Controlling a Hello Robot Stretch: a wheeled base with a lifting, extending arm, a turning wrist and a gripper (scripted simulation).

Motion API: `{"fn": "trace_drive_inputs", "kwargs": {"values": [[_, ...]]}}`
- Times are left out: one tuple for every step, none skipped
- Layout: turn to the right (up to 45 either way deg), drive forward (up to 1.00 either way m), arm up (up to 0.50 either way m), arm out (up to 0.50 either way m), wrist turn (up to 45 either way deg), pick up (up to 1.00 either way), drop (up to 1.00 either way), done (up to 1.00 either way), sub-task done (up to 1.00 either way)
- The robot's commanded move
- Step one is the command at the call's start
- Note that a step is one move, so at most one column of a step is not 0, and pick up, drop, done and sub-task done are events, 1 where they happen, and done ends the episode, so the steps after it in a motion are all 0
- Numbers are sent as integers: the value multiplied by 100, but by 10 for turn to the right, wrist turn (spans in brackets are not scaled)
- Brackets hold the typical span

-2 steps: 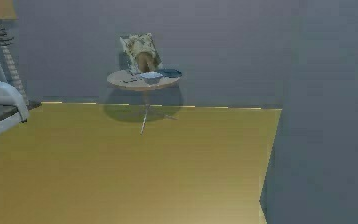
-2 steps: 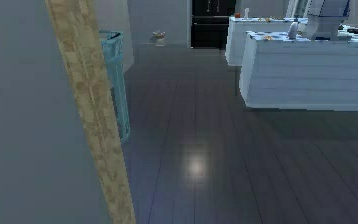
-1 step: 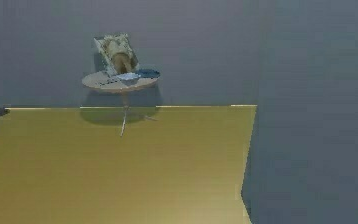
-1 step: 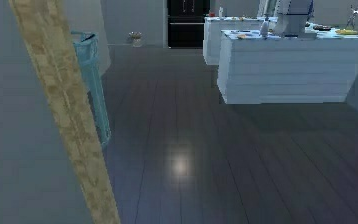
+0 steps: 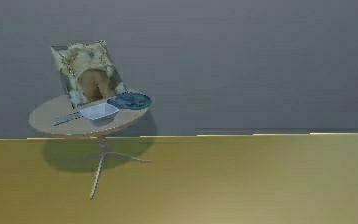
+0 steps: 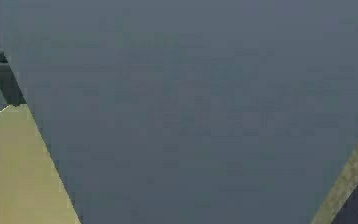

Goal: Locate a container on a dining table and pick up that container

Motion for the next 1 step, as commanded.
{"fn": "trace_drive_inputs", "kwargs": {"values": [[60,0,0,0,0,0,0,0,0]]}}
